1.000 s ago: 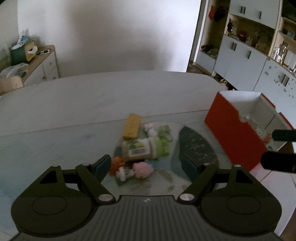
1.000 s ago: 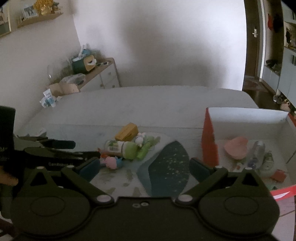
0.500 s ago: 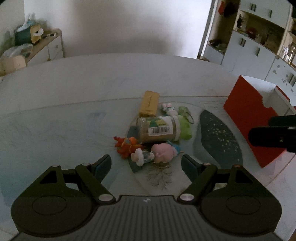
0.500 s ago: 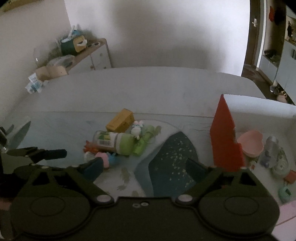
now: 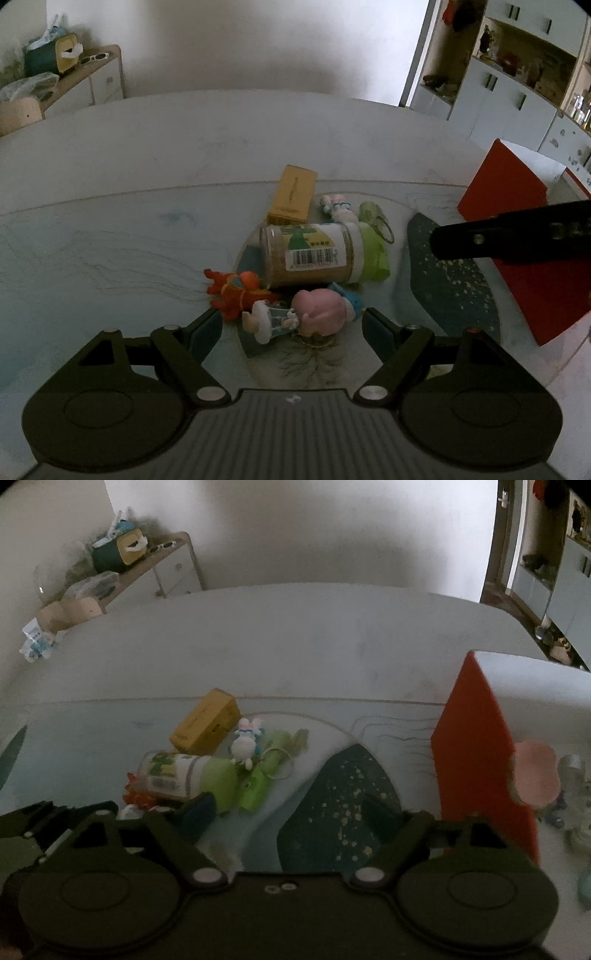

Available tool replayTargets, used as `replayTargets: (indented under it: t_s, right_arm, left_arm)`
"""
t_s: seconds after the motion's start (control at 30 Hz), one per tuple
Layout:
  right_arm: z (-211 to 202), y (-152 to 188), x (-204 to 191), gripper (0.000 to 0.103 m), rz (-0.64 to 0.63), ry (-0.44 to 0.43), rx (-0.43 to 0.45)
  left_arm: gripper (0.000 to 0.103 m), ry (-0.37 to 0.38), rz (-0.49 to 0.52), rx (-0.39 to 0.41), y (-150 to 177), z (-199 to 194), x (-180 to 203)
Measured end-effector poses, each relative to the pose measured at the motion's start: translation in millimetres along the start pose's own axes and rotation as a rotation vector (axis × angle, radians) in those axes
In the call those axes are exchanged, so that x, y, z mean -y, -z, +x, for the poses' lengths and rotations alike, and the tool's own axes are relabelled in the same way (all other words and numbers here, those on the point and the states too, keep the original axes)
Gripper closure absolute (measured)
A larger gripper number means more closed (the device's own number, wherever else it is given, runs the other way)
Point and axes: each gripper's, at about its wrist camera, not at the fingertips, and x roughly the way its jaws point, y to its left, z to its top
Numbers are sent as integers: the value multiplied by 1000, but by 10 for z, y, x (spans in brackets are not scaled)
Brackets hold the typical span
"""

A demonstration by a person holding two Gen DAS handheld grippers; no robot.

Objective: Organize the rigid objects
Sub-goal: 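Grasp the pink pig figurine with the left gripper while the right grasps the lime-green tube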

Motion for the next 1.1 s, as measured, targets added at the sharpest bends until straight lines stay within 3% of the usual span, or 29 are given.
replayTargets:
  t_s: [0.2,0.53,0.7,0.8,0.97,1.1]
  right_arm:
    - [247,-112,3,24,36,-2,-31]
    - [503,-94,4,45,98,2,-94]
    - [503,-76,-97,53,44,25,-88]
    - [500,-65,-161,60,-1,61,-82]
    - [450,-35,-224,84,-34,74,-76]
    - [398,16,-208,88,-47,57,-74]
  left_arm:
    - [20,11,7,-10,-24,72,56]
    - [20,4,-9,-13,-49,157,89]
    - [20,2,-14,-5,-44,172,85]
    - [20,-1,-15,-2,-37,172,89]
    - [22,2,-31,-11,-34,184,77]
    - [23,6,-38,-12,-29,182,64]
